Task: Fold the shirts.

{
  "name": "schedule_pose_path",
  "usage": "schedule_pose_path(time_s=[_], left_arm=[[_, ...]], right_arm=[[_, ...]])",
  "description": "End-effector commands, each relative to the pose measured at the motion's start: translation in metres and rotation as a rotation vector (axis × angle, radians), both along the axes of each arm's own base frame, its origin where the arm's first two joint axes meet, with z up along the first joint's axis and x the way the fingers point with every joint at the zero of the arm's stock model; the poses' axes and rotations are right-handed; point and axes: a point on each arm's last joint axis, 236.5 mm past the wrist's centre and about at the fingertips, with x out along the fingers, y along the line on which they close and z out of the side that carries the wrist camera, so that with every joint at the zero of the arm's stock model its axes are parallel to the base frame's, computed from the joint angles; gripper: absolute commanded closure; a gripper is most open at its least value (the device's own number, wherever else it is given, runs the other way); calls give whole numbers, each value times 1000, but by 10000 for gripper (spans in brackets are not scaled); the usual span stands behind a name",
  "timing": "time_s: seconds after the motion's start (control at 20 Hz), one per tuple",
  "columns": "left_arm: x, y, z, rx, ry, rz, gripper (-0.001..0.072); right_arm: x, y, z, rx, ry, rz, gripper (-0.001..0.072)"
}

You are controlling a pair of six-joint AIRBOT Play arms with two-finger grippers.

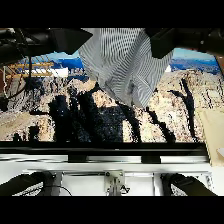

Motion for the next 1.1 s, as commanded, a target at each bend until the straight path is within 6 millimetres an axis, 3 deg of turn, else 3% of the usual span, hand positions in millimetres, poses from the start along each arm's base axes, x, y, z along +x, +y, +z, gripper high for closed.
schedule_pose_path(time_s=[0.0,0.15,0.3,0.55,0.65,0.9,1.05], left_arm=[[-1,16,22,-10,-55,32,166],[-4,34,44,-22,-103,71,166],[-4,42,49,-25,-113,90,166],[-4,41,47,-23,-109,87,166],[-4,41,47,-23,-109,86,166],[-4,41,47,-23,-109,86,166],[-6,40,47,-22,-105,81,167]], right_arm=[[9,-49,18,-16,-28,-218,640],[8,-124,58,-42,-113,-518,640],[-16,-209,85,-88,-151,-822,640],[-56,-318,61,-134,-13,-1160,640],[-68,-355,64,-115,-19,-1276,639],[-87,-432,60,-90,-27,-1486,640],[-86,-471,41,-77,16,-1572,640]])
